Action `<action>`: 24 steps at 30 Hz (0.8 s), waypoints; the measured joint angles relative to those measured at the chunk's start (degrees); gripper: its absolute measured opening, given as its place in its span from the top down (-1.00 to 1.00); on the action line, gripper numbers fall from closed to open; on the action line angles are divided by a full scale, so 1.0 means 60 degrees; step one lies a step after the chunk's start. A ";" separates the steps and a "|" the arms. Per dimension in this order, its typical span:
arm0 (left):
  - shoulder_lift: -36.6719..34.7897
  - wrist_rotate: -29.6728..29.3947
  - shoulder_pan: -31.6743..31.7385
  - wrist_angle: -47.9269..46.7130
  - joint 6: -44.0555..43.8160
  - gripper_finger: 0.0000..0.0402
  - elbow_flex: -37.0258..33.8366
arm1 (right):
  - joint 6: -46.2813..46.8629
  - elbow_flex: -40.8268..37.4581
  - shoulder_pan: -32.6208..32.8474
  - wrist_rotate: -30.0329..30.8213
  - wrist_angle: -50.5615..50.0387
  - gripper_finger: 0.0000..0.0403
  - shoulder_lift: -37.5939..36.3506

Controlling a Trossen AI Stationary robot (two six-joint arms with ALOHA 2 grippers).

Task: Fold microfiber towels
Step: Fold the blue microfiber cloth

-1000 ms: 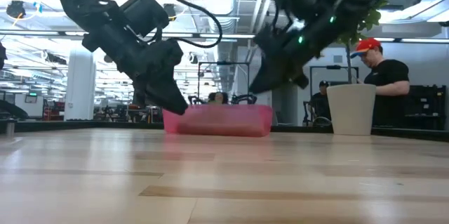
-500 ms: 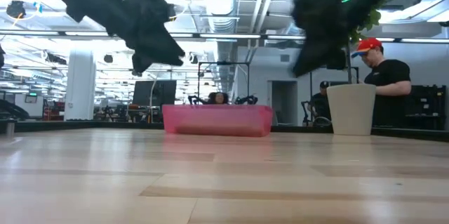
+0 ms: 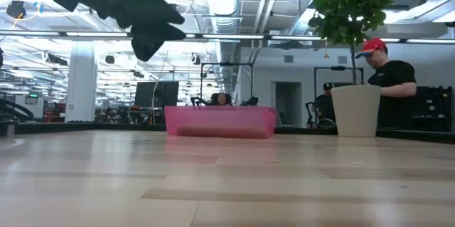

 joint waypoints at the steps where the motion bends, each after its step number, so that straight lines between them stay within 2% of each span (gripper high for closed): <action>1: 0.0000 -0.0048 -0.0057 0.0037 -0.0051 0.37 0.0000 | 0.0422 0.0232 0.0326 -0.0031 -0.0579 0.65 0.0128; 4: 0.0000 -0.0170 -0.0206 0.0043 -0.0088 0.32 0.0000 | 0.1627 0.0728 0.1307 -0.0346 -0.1901 0.70 0.0431; 9: 0.0000 -0.0397 -0.0279 0.0044 -0.0054 0.23 0.0000 | 0.3210 0.0929 0.2471 -0.0582 -0.2783 0.70 0.0843; 12: 0.0000 -0.0550 -0.0276 0.0048 -0.0050 0.18 0.0000 | 0.4166 0.0946 0.3022 -0.1086 -0.3227 0.65 0.1083; 17: 0.0000 -0.0705 -0.0276 0.0050 -0.0043 0.13 0.0000 | 0.5449 0.0946 0.3815 -0.1309 -0.3528 0.43 0.1549; 24: 0.0000 -0.0809 -0.0276 0.0203 0.0056 0.13 0.0000 | 0.5854 0.0946 0.4340 -0.1526 -0.4460 0.03 0.2017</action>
